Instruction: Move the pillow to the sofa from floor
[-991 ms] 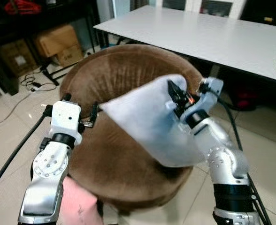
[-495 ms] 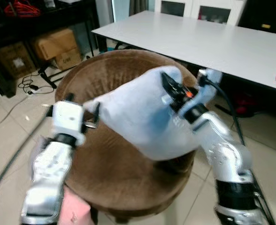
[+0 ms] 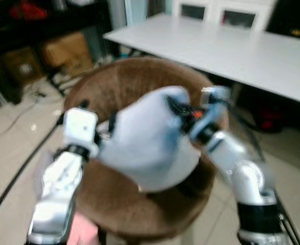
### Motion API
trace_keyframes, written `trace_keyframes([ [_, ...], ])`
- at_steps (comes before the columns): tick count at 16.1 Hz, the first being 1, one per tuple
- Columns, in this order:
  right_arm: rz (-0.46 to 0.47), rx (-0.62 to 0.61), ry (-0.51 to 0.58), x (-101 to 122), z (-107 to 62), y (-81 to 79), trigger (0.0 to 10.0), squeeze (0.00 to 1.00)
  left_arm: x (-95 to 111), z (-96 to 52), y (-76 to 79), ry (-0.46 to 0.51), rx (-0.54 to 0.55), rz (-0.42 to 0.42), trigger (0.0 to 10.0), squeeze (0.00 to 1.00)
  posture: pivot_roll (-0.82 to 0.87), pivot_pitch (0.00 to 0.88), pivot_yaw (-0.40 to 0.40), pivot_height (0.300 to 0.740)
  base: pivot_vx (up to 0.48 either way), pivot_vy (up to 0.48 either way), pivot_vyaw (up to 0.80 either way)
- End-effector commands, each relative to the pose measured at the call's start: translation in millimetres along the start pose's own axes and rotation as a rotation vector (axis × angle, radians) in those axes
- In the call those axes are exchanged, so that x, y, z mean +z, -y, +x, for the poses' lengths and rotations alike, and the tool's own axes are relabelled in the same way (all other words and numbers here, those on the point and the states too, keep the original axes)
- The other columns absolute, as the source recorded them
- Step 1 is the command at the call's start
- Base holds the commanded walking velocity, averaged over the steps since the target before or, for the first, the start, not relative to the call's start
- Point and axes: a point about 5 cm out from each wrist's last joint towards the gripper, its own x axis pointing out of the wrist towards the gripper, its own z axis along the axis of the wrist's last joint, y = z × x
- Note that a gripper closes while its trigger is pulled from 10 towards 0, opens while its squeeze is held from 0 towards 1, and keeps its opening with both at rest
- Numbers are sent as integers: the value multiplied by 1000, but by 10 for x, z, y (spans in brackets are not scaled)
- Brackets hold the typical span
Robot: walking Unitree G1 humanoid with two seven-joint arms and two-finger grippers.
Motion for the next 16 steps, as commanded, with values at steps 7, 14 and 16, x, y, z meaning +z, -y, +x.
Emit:
trace_keyframes([
  [7,-184,-67,-59,-76,138,-8,10000,0,-34,-25,-80,-44,-4,76,10000,0,-10,0,38,740,207,0,175],
  [14,-191,-83,-120,-195,252,-9,10000,0,20,106,-127,-67,-276,168,10000,1000,21,0,16,740,0,0,0],
  [16,-185,-75,-120,-197,258,-24,10000,0,-61,116,-144,-122,-342,142,10000,1000,20,0,17,740,0,0,0],
])
